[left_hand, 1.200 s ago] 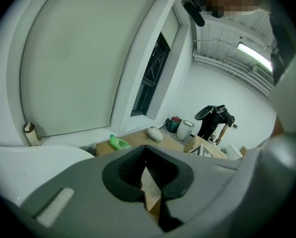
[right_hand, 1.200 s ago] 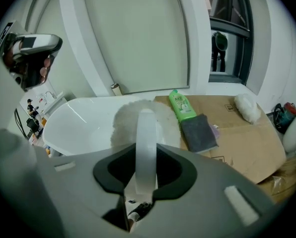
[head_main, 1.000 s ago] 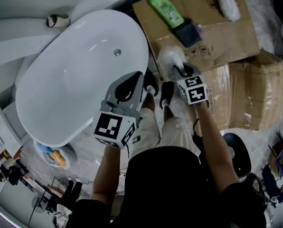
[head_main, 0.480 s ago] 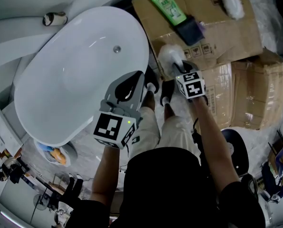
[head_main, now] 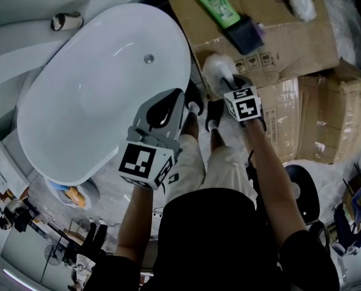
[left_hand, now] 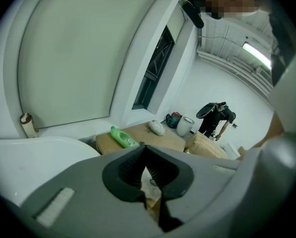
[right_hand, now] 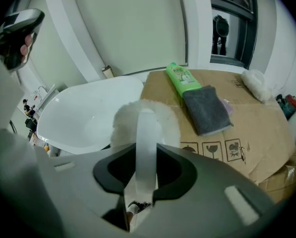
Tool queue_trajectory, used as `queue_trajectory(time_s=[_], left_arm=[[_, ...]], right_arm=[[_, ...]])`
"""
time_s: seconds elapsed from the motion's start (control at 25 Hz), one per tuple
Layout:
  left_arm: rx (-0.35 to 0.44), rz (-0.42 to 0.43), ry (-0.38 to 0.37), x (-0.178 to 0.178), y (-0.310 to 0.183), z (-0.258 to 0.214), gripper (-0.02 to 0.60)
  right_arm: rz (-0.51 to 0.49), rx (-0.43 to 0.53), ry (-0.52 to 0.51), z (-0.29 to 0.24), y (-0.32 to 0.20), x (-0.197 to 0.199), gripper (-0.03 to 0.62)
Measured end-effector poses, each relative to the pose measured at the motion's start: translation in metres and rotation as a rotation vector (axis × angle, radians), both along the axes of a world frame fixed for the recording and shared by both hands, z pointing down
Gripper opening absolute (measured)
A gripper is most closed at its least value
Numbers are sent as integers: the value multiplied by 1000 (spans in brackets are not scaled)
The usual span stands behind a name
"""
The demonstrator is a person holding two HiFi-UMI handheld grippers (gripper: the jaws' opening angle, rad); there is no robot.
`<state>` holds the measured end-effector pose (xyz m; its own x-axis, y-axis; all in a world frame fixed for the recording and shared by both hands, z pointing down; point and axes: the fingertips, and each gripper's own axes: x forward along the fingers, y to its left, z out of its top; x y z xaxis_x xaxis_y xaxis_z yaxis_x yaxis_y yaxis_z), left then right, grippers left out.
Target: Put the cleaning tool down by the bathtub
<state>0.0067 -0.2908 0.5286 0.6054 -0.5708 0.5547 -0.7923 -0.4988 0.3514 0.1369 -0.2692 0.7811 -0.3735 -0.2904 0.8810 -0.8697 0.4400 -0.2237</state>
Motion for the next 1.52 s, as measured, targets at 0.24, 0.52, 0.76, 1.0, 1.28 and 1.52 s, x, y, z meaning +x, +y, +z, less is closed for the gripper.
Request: queue_trajectory(time_s=[0.24,0.52,0.76,1.0,1.28,1.52], left_arm=[[19,-1,11,0,-1,3,0],[18,13,1,0,-1,4,0],[-4,9,4,1,1,7,0],[19,-2,7,0,-3,5,0],[29,4,4,-1,-1,2,0],[30,-22,7,-4,0,0,0]], right_arm=[[-8,-10,-3,3,0,-4,94],[-20,-25,-1,7,-1,-9,94],[-26,-33,-2,9,-2,-10,94],[0,-31,-16,11,-4,-10,94],[2,-26,-8,10,-4,-9,100],[-1,-31,-8,5,-1,-7,100]])
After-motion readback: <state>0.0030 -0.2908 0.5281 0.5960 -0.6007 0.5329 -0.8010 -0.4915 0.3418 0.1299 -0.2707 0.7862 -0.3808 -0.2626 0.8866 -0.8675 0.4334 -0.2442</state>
